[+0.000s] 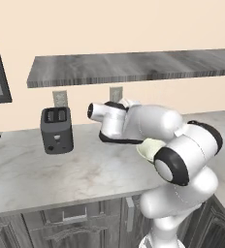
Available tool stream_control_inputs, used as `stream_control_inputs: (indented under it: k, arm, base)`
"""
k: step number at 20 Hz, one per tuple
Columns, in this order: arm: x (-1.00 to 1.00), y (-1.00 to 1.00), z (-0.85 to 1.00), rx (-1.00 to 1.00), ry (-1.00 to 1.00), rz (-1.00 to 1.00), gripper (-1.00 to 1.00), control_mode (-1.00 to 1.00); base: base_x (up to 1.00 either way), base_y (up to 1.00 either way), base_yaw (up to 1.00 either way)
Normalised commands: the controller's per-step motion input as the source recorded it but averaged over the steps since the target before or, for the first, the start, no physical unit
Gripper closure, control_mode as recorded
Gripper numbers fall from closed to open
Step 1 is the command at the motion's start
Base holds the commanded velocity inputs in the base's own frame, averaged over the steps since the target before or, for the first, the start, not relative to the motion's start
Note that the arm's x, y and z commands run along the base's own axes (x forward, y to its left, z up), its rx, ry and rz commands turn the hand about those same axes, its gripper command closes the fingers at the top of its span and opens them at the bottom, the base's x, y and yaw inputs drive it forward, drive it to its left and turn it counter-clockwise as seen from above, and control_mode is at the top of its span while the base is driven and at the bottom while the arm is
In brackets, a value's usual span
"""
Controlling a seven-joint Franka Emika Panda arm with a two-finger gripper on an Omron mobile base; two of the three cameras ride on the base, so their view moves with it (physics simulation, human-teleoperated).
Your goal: Pick up the bowls on the counter and stack them on top of one another in the open cabinet. Place the smaller bowl on top of the larger bowl.
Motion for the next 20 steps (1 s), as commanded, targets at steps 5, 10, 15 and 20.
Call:
stream_control_inputs:
  k: [5, 10, 15, 20]
  arm:
    - [-0.37, 0.00, 0.26, 0.04, 0.02, 0.00, 1.00, -1.00]
    - [-0.48, 0.00, 0.19, 0.09, 0.00, 0.00, 1.00, -1.00]
    - [-0.53, 0.00, 0.02, 0.09, 0.00, 0.00, 1.00, -1.00]
    - [-0.57, 0.00, 0.01, 0.04, 0.00, 0.00, 1.00, -1.00]
  base:
    - [0.00, 0.00, 0.00]
    - [0.00, 0.00, 0.00]
    - [0.00, 0.00, 0.00]
    - [0.00, 0.00, 0.00]
